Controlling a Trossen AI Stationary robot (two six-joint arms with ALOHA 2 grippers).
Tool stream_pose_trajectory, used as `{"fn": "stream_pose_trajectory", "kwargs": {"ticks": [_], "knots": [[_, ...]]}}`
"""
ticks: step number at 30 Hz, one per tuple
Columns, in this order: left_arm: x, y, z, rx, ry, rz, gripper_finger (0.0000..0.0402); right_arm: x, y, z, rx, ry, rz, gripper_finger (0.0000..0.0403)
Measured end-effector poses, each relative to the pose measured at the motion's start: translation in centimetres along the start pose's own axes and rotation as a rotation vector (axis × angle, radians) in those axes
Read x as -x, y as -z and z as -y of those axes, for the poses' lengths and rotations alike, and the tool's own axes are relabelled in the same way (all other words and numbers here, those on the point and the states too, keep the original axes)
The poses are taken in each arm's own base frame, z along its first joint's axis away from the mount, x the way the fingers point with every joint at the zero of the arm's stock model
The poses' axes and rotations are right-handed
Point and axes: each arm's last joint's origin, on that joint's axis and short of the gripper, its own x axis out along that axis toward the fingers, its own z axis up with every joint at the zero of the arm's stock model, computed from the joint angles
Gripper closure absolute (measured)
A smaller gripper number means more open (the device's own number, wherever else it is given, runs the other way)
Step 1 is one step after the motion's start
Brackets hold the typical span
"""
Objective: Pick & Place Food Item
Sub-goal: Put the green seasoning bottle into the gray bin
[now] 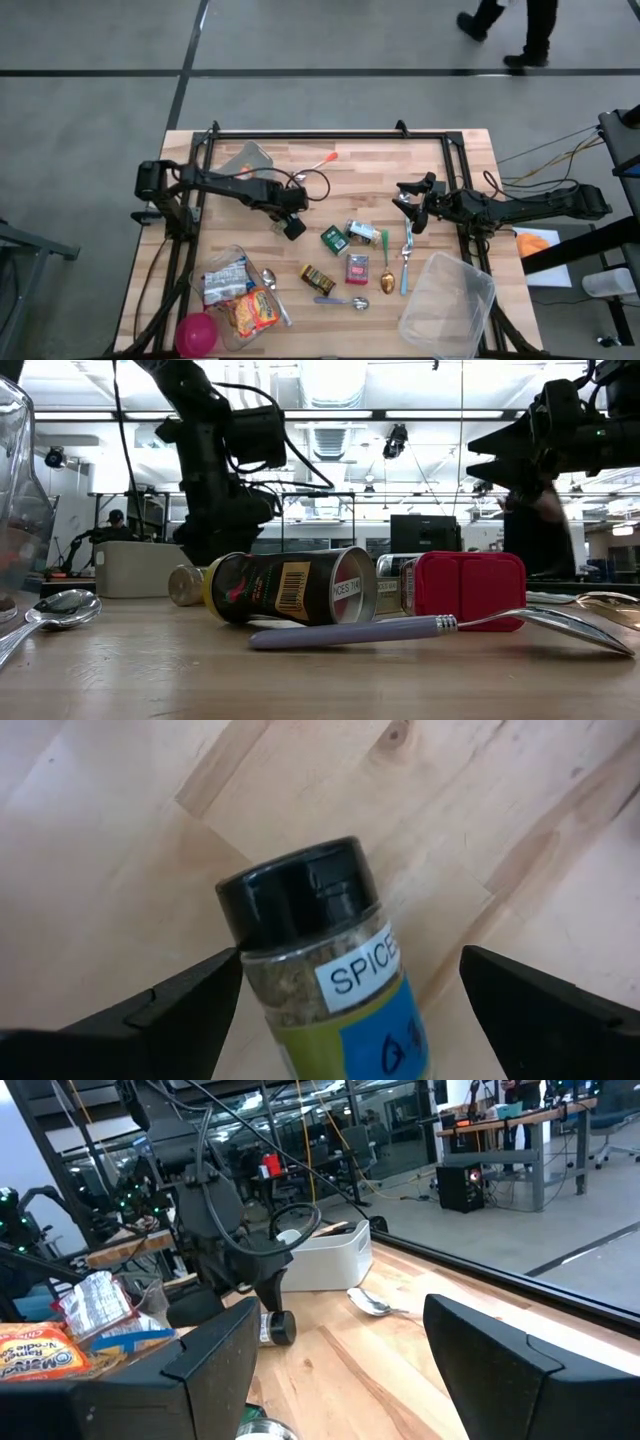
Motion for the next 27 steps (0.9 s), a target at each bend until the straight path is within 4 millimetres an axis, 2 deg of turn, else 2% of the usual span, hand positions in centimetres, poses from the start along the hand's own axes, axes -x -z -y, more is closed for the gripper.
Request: {"fn": "stream_pose_trajectory", "kwargs": {"ticks": [5, 17, 20, 27], "knots": [[-0.38, 0.03, -0.04, 0.0, -0.011, -0.01, 0.0074, 0.0, -0.01, 0.0, 0.0, 0.001, 0.001, 0.0126], [-0.37, 0.0, -0.04, 0.001, -0.01, -0.008, 0.023, 0.0, 0.0, 0.0, 0.0, 0.0, 0.0, 0.0126], [-0.36, -0.01, -0.04, 0.001, -0.009, -0.007, 0.0246, 0.0, 0.0, 0.0, 0.0, 0.0, 0.0, 0.0126], [-0.36, -0.03, -0.02, 0.001, -0.008, -0.005, 0.0252, 0.0, 0.0, 0.0, 0.0, 0.0, 0.0, 0.0126]]}}
